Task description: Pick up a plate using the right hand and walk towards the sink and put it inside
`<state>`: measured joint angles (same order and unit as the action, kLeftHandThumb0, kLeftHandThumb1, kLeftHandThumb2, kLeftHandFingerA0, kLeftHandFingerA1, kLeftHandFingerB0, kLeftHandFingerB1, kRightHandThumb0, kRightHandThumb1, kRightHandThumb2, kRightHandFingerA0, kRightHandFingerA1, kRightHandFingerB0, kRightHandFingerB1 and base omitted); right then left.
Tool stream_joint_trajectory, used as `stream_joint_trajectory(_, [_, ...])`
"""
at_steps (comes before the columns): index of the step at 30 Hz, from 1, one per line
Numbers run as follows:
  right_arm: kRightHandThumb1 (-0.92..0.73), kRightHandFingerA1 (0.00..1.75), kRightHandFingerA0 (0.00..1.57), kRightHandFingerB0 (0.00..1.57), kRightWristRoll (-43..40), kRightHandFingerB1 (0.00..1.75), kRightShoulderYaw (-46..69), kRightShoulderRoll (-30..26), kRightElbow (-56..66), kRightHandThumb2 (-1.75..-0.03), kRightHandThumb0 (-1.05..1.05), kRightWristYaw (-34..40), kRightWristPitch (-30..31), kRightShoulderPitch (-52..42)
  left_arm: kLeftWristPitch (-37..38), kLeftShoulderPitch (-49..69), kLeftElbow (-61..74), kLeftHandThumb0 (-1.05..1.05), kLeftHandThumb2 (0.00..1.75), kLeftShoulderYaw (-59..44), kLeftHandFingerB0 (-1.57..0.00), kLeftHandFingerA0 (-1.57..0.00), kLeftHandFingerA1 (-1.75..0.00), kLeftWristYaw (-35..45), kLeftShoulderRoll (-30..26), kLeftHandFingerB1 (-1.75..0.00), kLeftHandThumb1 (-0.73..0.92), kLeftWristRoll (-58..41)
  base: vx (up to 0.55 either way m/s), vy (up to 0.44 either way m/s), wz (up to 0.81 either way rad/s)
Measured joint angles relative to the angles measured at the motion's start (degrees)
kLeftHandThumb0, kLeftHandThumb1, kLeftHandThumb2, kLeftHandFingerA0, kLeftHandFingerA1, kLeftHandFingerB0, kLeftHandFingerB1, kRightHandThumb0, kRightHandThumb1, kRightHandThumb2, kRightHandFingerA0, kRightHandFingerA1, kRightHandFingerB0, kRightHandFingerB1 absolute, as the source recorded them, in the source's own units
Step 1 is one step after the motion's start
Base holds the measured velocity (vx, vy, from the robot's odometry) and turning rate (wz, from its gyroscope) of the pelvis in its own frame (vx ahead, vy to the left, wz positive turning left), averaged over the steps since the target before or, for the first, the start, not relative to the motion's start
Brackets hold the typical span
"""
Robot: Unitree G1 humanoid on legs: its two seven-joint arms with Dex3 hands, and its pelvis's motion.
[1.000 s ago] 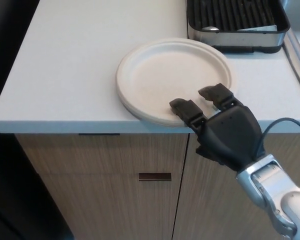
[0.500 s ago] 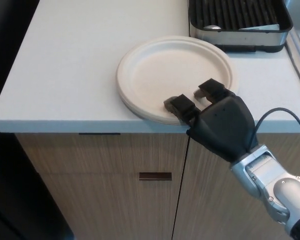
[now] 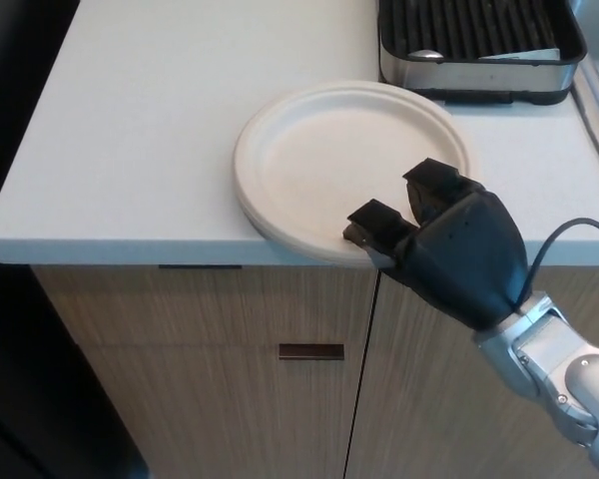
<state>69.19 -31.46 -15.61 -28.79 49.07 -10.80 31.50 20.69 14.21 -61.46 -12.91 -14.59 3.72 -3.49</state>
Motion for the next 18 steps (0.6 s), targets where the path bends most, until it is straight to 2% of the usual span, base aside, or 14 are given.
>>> stream_joint_trajectory(1, [-0.49,1.61,0.94,0.89,-0.1,1.16,0.0,-0.1,0.0,-0.87,-0.24,0.4,-0.2,-0.1,0.1,0.0,-0.2,-0.03,1.34,0.0,-1.04,-1.22,-1.25,0.0,-0.1,-1.13,0.74,0.0,0.00,0.000,0.00])
stream_joint_trajectory(2, [-0.49,1.61,0.94,0.89,-0.3,1.16,0.1,-0.3,0.0,-0.87,-0.24,1.3,-0.4,-0.3,0.5,0.0,-0.5,-0.03,1.34,0.1,-1.04,-1.22,-1.25,0.0,-0.2,-1.13,0.74,0.1,0.00,0.000,0.00])
stream_joint_trajectory(3, [-0.46,1.55,0.94,0.93,-0.4,1.15,0.1,-0.4,0.0,-0.96,-0.18,1.7,-0.6,-0.4,0.6,0.0,-0.7,-0.03,1.34,0.1,-1.06,-1.22,-1.26,0.0,-0.3,-1.14,0.73,0.2,0.00,0.000,0.00])
stream_joint_trajectory(7, [-0.46,1.55,0.94,0.93,-1.1,1.15,0.5,-0.6,-0.2,-0.96,-0.18,4.8,-1.5,-0.5,1.4,-0.1,-1.7,-0.03,1.34,0.3,-1.06,-1.22,-1.26,0.0,-0.8,-1.14,0.73,0.3,0.00,0.000,0.00])
stream_joint_trajectory(8, [-0.38,1.75,0.92,0.79,-1.2,1.64,0.6,-0.6,-0.2,-1.19,-0.04,5.5,-1.7,-0.5,1.5,-0.1,-1.8,0.08,1.67,0.3,-0.90,-1.07,-1.64,0.0,-0.9,-1.38,0.57,0.3,0.00,0.000,0.00])
stream_joint_trajectory(9, [-0.38,1.75,0.92,0.79,-1.4,1.64,0.6,-0.6,-0.3,-1.19,-0.04,6.1,-1.9,-0.5,1.7,-0.2,-2.0,0.08,1.67,0.4,-0.90,-1.07,-1.64,0.0,-0.9,-1.38,0.57,0.3,0.00,0.000,0.00])
stream_joint_trajectory(10, [-0.40,1.75,0.94,0.78,-1.5,1.75,0.8,-0.7,-0.4,-1.21,-0.05,6.9,-2.2,-0.4,1.7,-0.2,-2.1,0.08,1.65,0.4,-0.83,-0.98,-1.61,0.0,-0.9,-1.34,0.60,0.3,0.00,0.000,0.00])
stream_joint_trajectory(16, [-0.39,1.75,0.93,0.78,-3.0,1.75,4.7,-2.4,0.2,-1.22,-0.04,10.9,-4.7,0.5,1.8,0.4,-2.0,0.05,1.65,0.7,-0.83,-0.97,-1.60,0.0,-1.1,-1.33,0.59,0.4,0.00,0.000,0.00])
stream_joint_trajectory(17, [-0.43,1.75,0.94,0.73,-3.6,1.75,5.6,-2.9,0.4,-1.37,-0.16,11.8,-5.2,0.9,2.1,0.6,-2.0,0.01,1.55,0.7,-0.81,-0.96,-1.66,0.0,-1.1,-1.39,0.60,0.4,0.00,0.000,0.00])
stream_joint_trajectory(18, [-0.43,1.75,0.94,0.73,-4.2,1.75,6.5,-3.1,0.9,-1.37,-0.16,12.2,-5.9,1.0,2.2,0.6,-2.0,0.01,1.55,0.7,-0.81,-0.96,-1.66,0.0,-1.2,-1.39,0.60,0.4,0.00,0.000,0.00])
